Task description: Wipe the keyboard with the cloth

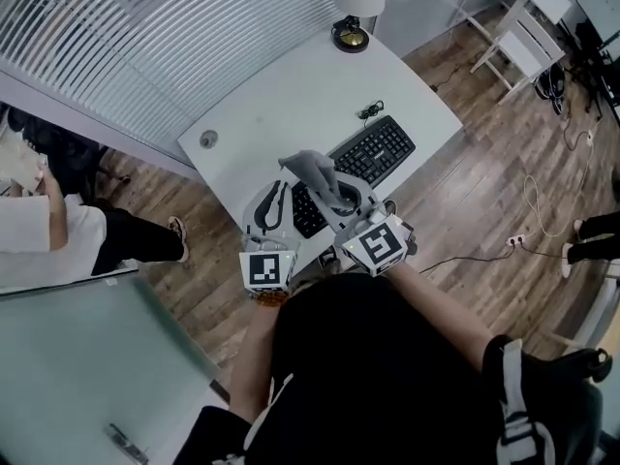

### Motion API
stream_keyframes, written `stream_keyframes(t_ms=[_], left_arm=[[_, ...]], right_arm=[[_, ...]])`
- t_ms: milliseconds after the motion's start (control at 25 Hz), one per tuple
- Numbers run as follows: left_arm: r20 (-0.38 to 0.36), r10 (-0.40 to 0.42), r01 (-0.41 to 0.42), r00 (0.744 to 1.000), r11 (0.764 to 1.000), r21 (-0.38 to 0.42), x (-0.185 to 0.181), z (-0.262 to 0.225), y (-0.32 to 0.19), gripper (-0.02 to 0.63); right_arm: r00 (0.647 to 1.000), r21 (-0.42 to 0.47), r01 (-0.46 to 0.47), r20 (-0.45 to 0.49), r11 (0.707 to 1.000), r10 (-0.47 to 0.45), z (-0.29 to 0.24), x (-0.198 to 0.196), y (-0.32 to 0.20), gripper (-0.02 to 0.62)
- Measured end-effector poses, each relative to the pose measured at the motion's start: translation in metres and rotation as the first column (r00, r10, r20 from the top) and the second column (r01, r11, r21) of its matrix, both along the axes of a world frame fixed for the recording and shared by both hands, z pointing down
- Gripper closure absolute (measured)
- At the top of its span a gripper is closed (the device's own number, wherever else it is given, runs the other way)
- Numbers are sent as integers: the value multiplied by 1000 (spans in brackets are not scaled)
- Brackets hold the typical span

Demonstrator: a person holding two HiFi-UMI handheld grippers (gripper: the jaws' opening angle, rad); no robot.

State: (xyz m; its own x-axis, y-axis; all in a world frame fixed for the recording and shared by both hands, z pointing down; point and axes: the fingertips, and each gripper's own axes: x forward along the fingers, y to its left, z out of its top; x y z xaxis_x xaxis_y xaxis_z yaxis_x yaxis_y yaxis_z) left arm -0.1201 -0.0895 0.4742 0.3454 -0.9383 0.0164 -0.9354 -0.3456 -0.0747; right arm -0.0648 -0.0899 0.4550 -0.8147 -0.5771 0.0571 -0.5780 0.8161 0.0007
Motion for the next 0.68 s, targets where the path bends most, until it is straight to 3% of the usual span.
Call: stream_keyframes(t_ms=[680], left_arm=[[26, 36, -36, 999, 999, 4, 7, 3, 13, 554]], right_arm=[[1000, -24, -21, 13, 999, 21, 9, 3, 11, 508]])
